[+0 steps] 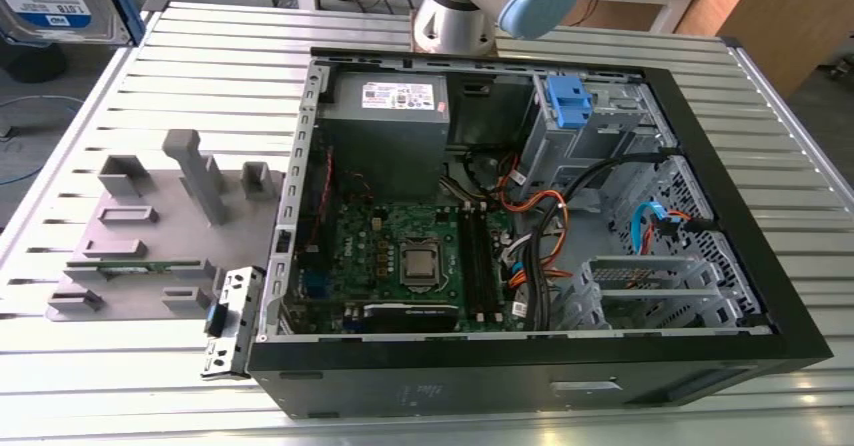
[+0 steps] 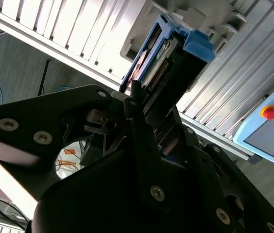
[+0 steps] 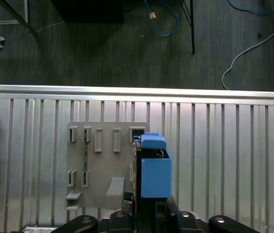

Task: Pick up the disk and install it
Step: 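Pick up the disk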

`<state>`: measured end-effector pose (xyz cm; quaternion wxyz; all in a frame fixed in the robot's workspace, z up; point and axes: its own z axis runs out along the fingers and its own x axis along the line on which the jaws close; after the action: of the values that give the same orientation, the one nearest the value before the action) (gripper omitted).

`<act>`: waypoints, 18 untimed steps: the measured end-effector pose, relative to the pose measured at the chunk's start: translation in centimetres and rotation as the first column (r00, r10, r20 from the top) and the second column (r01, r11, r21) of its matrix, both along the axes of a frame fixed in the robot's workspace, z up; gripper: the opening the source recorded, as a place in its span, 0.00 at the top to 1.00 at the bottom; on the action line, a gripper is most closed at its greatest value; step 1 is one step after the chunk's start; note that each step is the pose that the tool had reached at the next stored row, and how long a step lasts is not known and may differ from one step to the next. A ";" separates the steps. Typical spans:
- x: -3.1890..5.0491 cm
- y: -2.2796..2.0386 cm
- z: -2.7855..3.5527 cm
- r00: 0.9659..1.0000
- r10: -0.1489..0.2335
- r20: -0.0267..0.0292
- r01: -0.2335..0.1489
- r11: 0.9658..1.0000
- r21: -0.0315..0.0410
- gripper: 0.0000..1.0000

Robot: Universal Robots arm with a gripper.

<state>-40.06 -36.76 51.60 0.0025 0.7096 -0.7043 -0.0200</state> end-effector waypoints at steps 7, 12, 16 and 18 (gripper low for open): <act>0.00 0.00 0.45 1.000 0.000 0.000 0.000 1.000 0.000 0.65; 0.00 0.00 0.52 1.000 0.000 0.000 0.000 1.000 0.000 0.65; 0.00 0.00 0.78 1.000 0.000 0.000 0.000 1.000 0.000 0.65; 0.00 0.00 0.94 1.000 0.000 0.000 0.000 1.000 0.000 0.65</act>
<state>-40.06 -36.76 52.54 0.0025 0.7096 -0.7043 -0.0200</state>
